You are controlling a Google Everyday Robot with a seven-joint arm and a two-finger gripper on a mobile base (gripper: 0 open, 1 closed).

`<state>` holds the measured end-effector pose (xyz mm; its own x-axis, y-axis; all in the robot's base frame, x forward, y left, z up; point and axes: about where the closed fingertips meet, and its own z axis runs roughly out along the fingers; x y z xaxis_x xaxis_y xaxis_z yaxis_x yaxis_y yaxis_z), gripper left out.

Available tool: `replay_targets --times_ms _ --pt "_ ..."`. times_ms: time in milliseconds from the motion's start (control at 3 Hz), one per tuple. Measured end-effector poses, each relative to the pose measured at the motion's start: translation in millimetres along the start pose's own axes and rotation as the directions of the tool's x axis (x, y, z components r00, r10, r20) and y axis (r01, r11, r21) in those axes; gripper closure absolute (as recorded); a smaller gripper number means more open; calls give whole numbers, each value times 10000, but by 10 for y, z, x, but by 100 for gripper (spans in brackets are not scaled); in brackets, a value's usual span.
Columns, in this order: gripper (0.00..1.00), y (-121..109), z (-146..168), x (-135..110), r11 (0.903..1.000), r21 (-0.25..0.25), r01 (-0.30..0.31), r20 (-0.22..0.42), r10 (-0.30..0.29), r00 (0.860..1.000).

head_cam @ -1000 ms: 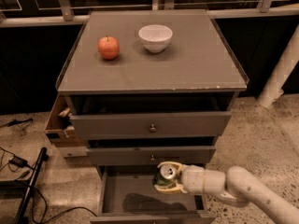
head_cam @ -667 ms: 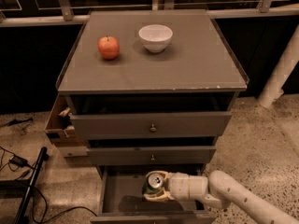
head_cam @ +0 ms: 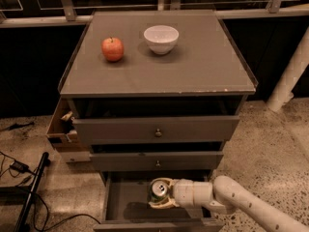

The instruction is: Place green can into bottom drawer

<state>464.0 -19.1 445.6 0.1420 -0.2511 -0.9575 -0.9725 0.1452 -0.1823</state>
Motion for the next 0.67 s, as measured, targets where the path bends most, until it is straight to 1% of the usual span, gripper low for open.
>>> replay_targets --times_ms 333,667 --pt "100 -77 114 322 9987 -182 475 -453 -483 9978" --pt "100 -193 262 673 9968 -372 708 -690 -732 9949"
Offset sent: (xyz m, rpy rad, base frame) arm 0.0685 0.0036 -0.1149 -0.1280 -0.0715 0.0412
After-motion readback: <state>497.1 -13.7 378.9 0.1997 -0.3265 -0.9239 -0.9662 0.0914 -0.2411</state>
